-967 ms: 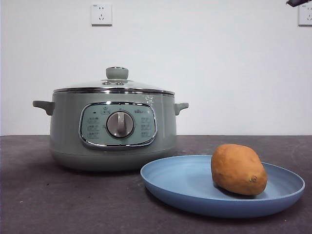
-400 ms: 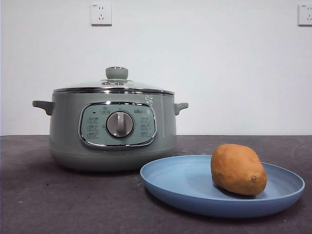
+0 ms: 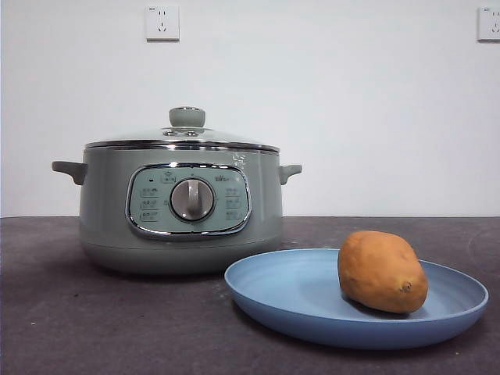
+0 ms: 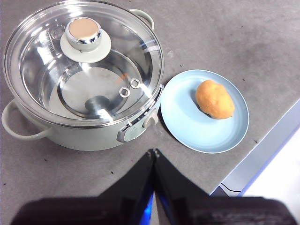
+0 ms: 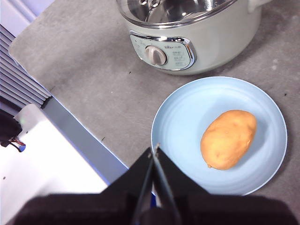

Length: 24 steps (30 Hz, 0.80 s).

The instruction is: Take the potato out from the steamer,put the potato on the plate,close the lid

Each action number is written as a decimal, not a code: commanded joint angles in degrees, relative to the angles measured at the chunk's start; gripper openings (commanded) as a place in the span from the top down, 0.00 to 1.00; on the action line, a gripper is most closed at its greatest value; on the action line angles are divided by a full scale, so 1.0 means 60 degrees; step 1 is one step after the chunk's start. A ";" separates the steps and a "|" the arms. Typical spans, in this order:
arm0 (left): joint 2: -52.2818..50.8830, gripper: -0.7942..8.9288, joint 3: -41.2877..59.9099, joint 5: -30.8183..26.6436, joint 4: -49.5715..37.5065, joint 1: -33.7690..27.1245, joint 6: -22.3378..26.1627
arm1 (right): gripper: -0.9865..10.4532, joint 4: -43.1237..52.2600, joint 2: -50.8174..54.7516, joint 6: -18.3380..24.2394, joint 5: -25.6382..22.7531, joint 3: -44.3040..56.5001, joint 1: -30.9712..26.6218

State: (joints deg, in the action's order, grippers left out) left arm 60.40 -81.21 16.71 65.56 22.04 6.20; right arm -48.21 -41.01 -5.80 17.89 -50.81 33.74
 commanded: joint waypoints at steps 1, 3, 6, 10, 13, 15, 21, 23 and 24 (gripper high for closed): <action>-0.0015 0.92 0.0018 -0.0007 -0.0047 0.0080 -0.0033 | 0.91 0.0022 0.0007 -0.0058 -0.0004 -0.0018 0.0015; -0.0033 0.92 0.0018 -0.0084 -0.0131 0.0040 0.0106 | 0.91 0.0018 0.0007 -0.0055 0.0000 -0.0018 0.0015; -0.0339 0.92 0.0157 -0.0295 -0.1188 -0.0251 0.0565 | 0.91 0.0015 0.0007 -0.0055 -0.0004 -0.0018 0.0015; -0.1494 0.92 0.1545 -0.0215 -0.4790 -0.1024 0.0641 | 0.91 -0.0004 0.0007 -0.0055 0.0000 -0.0018 0.0015; -0.2728 0.92 0.3515 -0.0226 -0.7763 -0.1668 0.0270 | 0.91 -0.0011 0.0007 -0.0055 -0.0004 -0.0018 0.0011; -0.3537 0.92 0.4885 -0.0288 -0.9296 -0.2113 0.0182 | 0.91 -0.0011 0.0007 -0.0055 -0.0004 -0.0018 0.0011; -0.5752 0.92 0.8317 -0.0776 -1.1464 -0.3315 0.0171 | 0.91 -0.0018 0.0007 -0.0055 -0.0004 -0.0018 0.0011; -0.6422 0.92 0.9198 -0.1129 -1.1497 -0.3530 0.0157 | 0.91 -0.0018 0.0007 -0.0058 -0.0004 -0.0018 0.0015; -0.6681 0.92 0.9544 -0.1260 -1.1497 -0.3603 0.0146 | 0.91 -0.0018 0.0007 -0.0058 -0.0004 -0.0018 0.0011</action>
State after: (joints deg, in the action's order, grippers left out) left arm 21.43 -25.87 9.69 -2.83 0.80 7.62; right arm -48.40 -41.01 -5.80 17.87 -50.81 33.74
